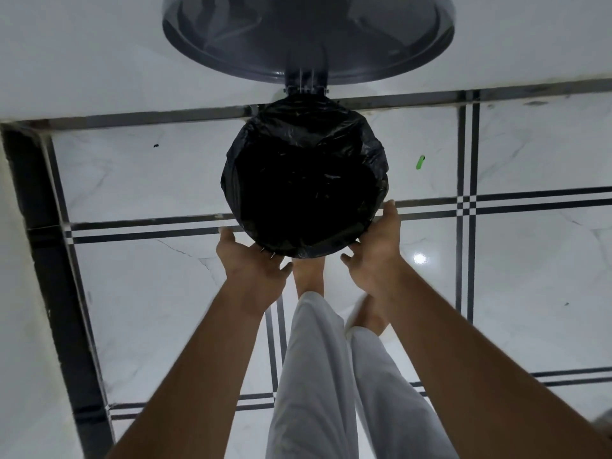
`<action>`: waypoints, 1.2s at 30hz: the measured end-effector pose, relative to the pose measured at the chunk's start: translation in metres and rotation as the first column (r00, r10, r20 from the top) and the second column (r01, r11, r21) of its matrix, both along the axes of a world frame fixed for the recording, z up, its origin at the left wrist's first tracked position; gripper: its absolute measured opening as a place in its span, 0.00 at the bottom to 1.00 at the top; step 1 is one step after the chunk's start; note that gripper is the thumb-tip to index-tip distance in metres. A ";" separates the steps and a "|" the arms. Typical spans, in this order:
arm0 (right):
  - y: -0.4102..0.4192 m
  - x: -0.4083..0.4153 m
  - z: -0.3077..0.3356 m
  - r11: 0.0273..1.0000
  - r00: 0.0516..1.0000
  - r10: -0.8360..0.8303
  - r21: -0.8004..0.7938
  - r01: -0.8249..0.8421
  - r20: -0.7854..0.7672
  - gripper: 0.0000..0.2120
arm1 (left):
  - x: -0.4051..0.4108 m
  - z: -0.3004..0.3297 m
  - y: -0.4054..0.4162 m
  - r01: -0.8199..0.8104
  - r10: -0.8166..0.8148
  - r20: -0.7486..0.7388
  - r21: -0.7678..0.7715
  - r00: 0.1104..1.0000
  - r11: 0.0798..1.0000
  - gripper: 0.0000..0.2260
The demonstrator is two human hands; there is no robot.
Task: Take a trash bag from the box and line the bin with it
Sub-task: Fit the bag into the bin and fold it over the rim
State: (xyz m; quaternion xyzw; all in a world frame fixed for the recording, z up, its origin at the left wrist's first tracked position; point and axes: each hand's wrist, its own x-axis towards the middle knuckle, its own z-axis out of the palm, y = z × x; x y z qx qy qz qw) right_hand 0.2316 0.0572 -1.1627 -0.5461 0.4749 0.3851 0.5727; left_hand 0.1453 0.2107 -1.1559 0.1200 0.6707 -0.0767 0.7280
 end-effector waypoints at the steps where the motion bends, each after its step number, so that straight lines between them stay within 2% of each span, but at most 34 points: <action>1: -0.001 0.002 -0.001 1.000 1.000 0.001 0.018 -0.001 -0.014 0.36 | -0.001 -0.001 0.001 -0.007 0.007 0.011 -0.015 1.000 1.000 0.41; 3: -0.003 0.007 -0.001 0.999 0.998 0.041 -0.006 -0.041 -0.043 0.35 | 0.001 -0.004 0.004 0.043 -0.043 -0.049 -0.004 0.998 0.999 0.41; 5: -0.004 0.016 0.000 0.986 0.994 0.105 -0.130 -0.107 -0.024 0.33 | 0.008 -0.005 0.007 0.144 -0.121 -0.262 0.068 0.958 0.987 0.38; 7: -0.004 0.024 0.001 0.943 0.982 0.178 -0.296 -0.151 0.068 0.33 | 0.016 -0.003 0.010 0.249 -0.131 -0.401 0.258 0.907 0.934 0.31; 9: 0.000 0.032 -0.001 0.911 0.933 0.293 -0.356 -0.207 0.207 0.33 | 0.027 -0.006 0.015 0.324 -0.176 -0.329 0.474 0.928 0.819 0.23; 10: 0.002 0.035 -0.001 0.907 0.900 0.348 -0.338 -0.252 0.262 0.34 | 0.031 -0.008 0.017 0.346 -0.238 -0.262 0.535 0.935 0.770 0.23; 13: 0.000 0.047 -0.021 0.899 0.864 0.419 -0.265 -0.350 0.280 0.40 | 0.036 -0.015 0.022 0.425 -0.421 -0.146 0.566 0.895 0.707 0.26; 16: -0.002 0.065 -0.030 0.893 0.887 0.423 -0.248 -0.375 0.183 0.48 | 0.032 -0.023 0.026 0.522 -0.479 -0.229 0.527 0.847 0.671 0.29; 18: 0.004 0.076 -0.015 0.858 0.875 0.459 -0.333 -0.391 0.154 0.45 | 0.032 -0.024 0.032 0.534 -0.422 -0.327 0.544 0.845 0.647 0.31; 20: 0.009 0.083 -0.008 0.793 0.803 0.545 -0.459 -0.400 0.242 0.36 | 0.037 -0.026 0.041 0.562 -0.444 -0.353 0.622 0.823 0.546 0.32; 23: 0.016 0.086 -0.012 0.719 0.669 0.674 -0.491 -0.493 0.314 0.30 | 0.053 -0.021 0.047 0.618 -0.552 -0.341 0.641 0.760 0.455 0.26; 27: 0.024 0.101 -0.020 0.657 0.632 0.741 -0.442 -0.611 0.227 0.35 | 0.071 -0.030 0.072 0.783 -0.695 -0.389 0.452 0.605 0.428 0.38; 29: 0.025 0.108 -0.022 0.629 0.606 0.760 -0.498 -0.597 0.234 0.40 | 0.081 -0.031 0.083 0.824 -0.715 -0.436 0.431 0.547 0.367 0.39; 30: 0.026 0.111 -0.023 0.618 0.585 0.767 -0.547 -0.565 0.262 0.41 | 0.085 -0.031 0.085 0.822 -0.703 -0.470 0.484 0.534 0.301 0.37; 32: 0.028 0.113 -0.026 0.587 0.494 0.798 -0.632 -0.506 0.346 0.37 | 0.095 -0.029 0.083 0.748 -0.682 -0.474 0.643 0.557 0.164 0.28; 34: 0.033 0.112 -0.028 0.522 0.350 0.852 -0.666 -0.533 0.389 0.30 | 0.104 -0.028 0.078 0.666 -0.739 -0.383 0.737 0.554 0.117 0.24; 36: 0.039 0.113 -0.032 0.432 0.251 0.901 -0.676 -0.597 0.354 0.29 | 0.115 -0.032 0.076 0.668 -0.796 -0.338 0.736 0.503 0.110 0.24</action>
